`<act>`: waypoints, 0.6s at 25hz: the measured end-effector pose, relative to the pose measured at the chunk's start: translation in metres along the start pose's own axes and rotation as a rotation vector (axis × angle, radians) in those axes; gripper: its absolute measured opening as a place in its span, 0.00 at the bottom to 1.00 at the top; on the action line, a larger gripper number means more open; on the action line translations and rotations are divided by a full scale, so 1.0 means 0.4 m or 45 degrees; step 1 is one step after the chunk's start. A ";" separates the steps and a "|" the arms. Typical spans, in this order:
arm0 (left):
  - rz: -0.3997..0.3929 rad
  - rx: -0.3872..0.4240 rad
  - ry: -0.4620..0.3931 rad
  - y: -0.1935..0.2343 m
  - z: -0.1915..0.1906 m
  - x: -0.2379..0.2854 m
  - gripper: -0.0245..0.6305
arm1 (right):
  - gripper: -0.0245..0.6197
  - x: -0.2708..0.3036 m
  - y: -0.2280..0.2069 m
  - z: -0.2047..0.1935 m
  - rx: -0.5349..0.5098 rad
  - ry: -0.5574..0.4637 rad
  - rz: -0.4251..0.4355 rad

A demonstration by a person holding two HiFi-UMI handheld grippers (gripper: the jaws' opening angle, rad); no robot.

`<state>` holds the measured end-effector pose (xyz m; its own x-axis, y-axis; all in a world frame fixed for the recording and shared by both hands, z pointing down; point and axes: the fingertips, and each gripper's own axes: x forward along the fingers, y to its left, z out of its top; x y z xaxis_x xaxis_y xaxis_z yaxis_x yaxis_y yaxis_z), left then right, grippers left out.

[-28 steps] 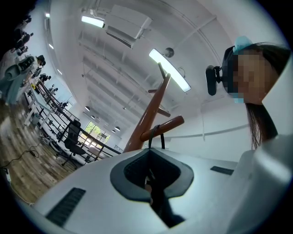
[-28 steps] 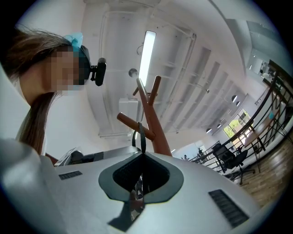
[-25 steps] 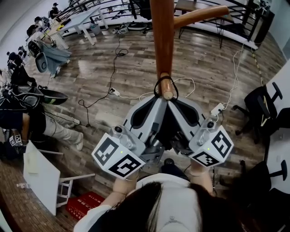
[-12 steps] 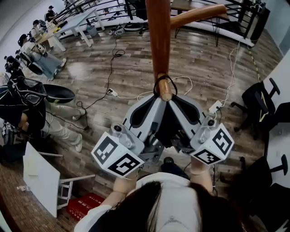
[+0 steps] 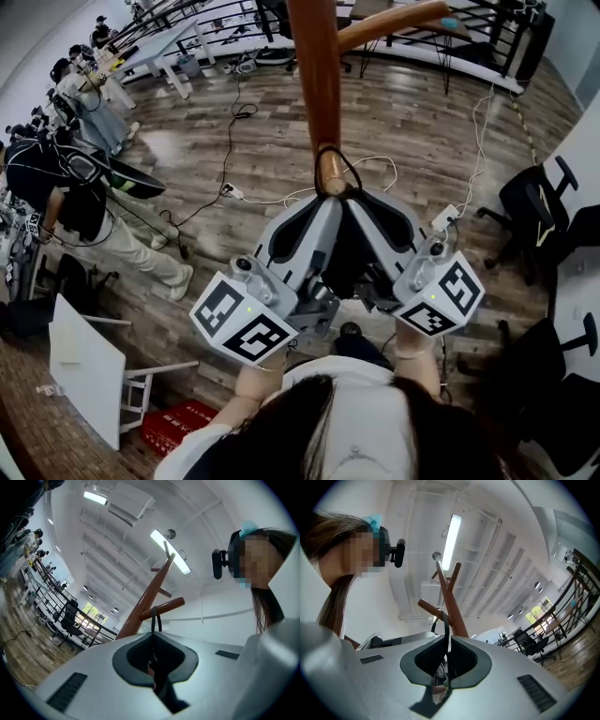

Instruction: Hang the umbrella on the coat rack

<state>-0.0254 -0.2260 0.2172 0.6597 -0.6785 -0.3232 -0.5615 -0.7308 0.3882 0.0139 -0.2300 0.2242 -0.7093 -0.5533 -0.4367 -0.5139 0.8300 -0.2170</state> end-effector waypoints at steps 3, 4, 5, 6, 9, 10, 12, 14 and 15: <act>0.003 -0.001 0.002 -0.002 0.002 0.000 0.05 | 0.10 0.000 0.001 0.004 -0.002 0.002 -0.013; 0.004 -0.001 0.003 -0.002 0.003 -0.002 0.05 | 0.10 -0.002 0.002 0.005 -0.003 0.001 -0.019; 0.005 -0.001 0.004 -0.003 0.002 -0.005 0.05 | 0.10 -0.005 0.003 0.005 -0.003 -0.001 -0.024; 0.006 0.000 0.005 -0.004 0.002 -0.007 0.05 | 0.10 -0.008 0.005 0.005 -0.004 -0.002 -0.029; 0.015 0.007 0.010 -0.005 0.001 -0.016 0.05 | 0.10 -0.016 0.010 0.004 -0.005 0.001 -0.040; 0.018 0.008 0.011 -0.004 0.001 -0.019 0.05 | 0.12 -0.018 0.012 0.003 -0.004 0.005 -0.042; 0.023 0.006 0.011 -0.005 0.001 -0.024 0.05 | 0.14 -0.022 0.017 0.000 -0.004 0.014 -0.044; 0.026 0.005 0.013 -0.008 -0.002 -0.028 0.05 | 0.15 -0.030 0.020 -0.001 -0.006 0.017 -0.050; 0.026 0.005 0.016 -0.011 -0.004 -0.029 0.05 | 0.15 -0.035 0.022 -0.001 -0.007 0.017 -0.054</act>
<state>-0.0297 -0.2148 0.2207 0.6541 -0.6925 -0.3042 -0.5770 -0.7169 0.3914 0.0191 -0.2151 0.2285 -0.6932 -0.5890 -0.4154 -0.5463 0.8054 -0.2301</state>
